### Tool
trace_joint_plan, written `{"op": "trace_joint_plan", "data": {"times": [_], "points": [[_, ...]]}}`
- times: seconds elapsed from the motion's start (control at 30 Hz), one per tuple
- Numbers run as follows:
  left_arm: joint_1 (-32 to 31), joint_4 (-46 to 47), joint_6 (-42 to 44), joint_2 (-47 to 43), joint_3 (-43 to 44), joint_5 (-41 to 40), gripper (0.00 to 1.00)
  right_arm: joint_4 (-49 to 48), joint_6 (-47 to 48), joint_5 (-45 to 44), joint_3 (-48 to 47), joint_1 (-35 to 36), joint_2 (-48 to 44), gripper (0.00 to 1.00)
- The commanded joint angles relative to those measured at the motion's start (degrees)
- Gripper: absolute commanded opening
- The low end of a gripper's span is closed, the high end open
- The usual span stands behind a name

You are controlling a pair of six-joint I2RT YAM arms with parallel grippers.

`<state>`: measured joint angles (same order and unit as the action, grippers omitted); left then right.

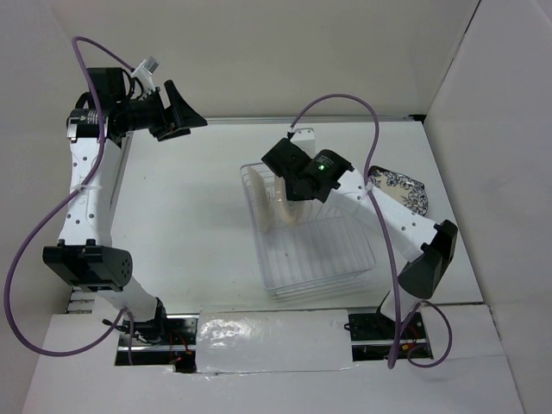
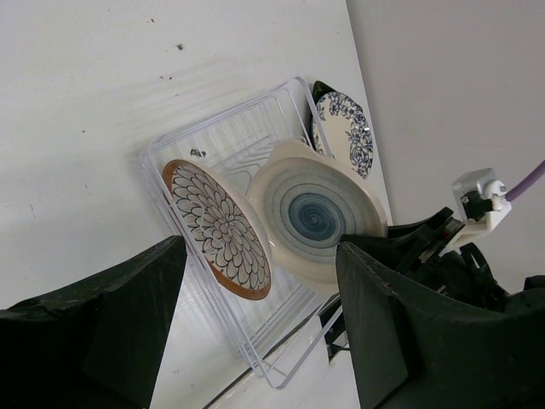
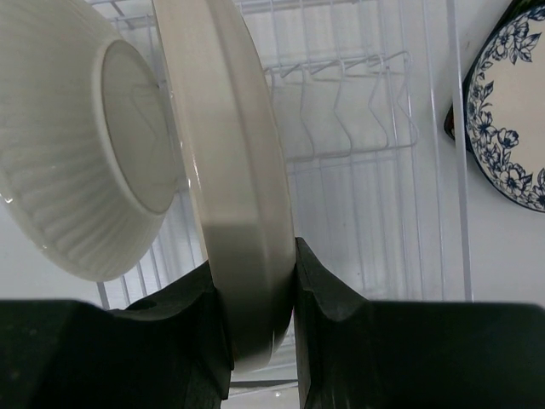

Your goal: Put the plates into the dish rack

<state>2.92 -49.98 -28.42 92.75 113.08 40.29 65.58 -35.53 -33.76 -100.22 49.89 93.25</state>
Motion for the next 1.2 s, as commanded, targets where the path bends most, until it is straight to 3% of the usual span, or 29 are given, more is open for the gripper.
{"op": "trace_joint_plan", "data": {"times": [0.0, 1.17], "points": [[0.51, 0.85, 1.44, -0.82, 0.21, 1.1, 0.83, -6.07, -1.3, -2.72, -3.84, -0.23, -0.71, 0.0], [1.04, 1.2, 1.71, -1.52, -0.93, 1.81, 0.84, -8.72, 0.02, -0.87, -1.82, 2.06, 8.7, 0.0]]}}
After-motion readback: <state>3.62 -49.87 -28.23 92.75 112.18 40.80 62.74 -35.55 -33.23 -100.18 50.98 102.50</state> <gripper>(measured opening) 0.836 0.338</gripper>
